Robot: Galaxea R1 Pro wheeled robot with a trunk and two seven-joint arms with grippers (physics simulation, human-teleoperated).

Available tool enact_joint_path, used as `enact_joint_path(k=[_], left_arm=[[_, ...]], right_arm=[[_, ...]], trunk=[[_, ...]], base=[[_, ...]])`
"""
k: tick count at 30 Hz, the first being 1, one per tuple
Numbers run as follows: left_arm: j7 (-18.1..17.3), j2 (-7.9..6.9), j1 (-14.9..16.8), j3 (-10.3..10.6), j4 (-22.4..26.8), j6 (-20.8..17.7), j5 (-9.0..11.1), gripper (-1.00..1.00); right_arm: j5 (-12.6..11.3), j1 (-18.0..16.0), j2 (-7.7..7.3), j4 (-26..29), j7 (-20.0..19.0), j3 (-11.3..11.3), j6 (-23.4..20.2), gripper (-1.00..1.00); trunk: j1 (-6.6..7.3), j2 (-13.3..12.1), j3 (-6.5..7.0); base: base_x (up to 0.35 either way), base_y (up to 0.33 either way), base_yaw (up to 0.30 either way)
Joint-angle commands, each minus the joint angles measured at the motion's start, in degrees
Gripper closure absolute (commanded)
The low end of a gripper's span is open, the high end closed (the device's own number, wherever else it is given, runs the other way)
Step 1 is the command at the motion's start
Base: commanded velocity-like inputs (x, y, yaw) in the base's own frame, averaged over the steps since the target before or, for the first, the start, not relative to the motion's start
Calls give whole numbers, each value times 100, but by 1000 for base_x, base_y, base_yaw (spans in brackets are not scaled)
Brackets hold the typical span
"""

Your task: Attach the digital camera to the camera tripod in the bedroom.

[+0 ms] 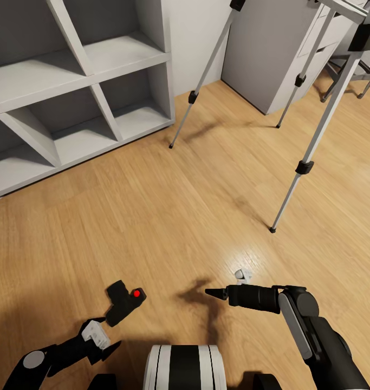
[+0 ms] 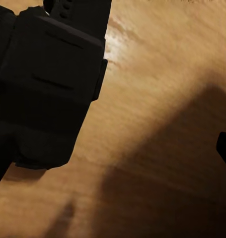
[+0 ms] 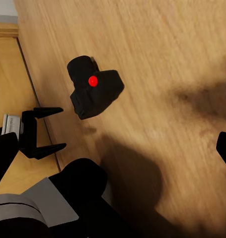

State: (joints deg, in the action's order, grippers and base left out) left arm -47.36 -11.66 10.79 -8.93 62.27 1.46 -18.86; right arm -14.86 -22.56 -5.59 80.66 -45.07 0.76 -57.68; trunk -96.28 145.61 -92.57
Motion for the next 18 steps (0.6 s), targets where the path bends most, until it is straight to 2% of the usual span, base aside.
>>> enact_joint_path(k=[1, 8, 13, 18], left_arm=[[-24, 11, 2, -12, 16, 14, -39, -100], [327, 26, 4, -28, 308, -27, 13, -100], [593, 24, 2, -23, 471, -421, 29, -100], [650, 24, 2, -21, 522, -588, 31, -100]], right_arm=[[2, -3, -3, 2, -14, 3, -24, -100], [8, -3, -3, 2, -19, 3, -24, -100], [9, -3, -3, 2, -18, 3, -24, -100], [8, -3, -5, 2, -19, 3, -24, -100]], trunk=[[1, 1, -3], [1, 1, -3], [1, 1, -3], [1, 1, -3]], base=[[0, 0, 0], [0, 0, 0], [0, 0, 0], [0, 0, 0]])
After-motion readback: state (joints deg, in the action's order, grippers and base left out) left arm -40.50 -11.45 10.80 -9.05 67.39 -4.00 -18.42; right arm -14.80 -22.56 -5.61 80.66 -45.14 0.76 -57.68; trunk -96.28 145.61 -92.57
